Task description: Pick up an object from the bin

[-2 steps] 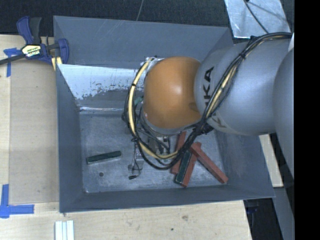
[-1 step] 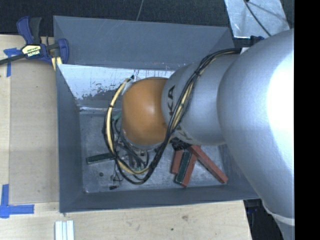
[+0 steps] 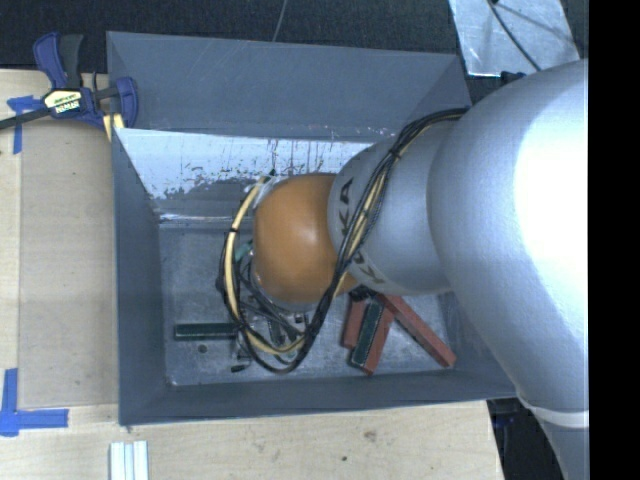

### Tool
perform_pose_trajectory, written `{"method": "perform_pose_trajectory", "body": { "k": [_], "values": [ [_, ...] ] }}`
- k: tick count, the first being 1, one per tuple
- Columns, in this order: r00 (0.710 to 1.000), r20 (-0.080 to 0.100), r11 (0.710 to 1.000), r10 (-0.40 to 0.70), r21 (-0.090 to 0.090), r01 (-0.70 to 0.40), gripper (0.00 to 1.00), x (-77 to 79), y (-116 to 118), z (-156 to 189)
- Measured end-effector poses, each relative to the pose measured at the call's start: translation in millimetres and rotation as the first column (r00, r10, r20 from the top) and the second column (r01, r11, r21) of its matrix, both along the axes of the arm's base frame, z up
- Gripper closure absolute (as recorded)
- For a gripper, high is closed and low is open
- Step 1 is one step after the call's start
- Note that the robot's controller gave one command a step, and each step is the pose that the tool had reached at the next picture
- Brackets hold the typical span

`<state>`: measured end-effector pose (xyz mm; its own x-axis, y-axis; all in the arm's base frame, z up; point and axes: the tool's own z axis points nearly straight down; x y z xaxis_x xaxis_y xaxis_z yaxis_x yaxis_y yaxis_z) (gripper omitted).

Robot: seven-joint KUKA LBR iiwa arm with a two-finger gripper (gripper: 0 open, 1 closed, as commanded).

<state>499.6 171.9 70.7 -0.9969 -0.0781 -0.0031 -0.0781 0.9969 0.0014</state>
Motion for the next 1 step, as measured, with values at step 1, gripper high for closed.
{"method": "perform_pose_trajectory", "body": {
  "k": [1],
  "values": [
    [1.0,0.0,1.0,0.0,0.0,0.0,1.0,0.0,0.0,0.0]
  ]
}}
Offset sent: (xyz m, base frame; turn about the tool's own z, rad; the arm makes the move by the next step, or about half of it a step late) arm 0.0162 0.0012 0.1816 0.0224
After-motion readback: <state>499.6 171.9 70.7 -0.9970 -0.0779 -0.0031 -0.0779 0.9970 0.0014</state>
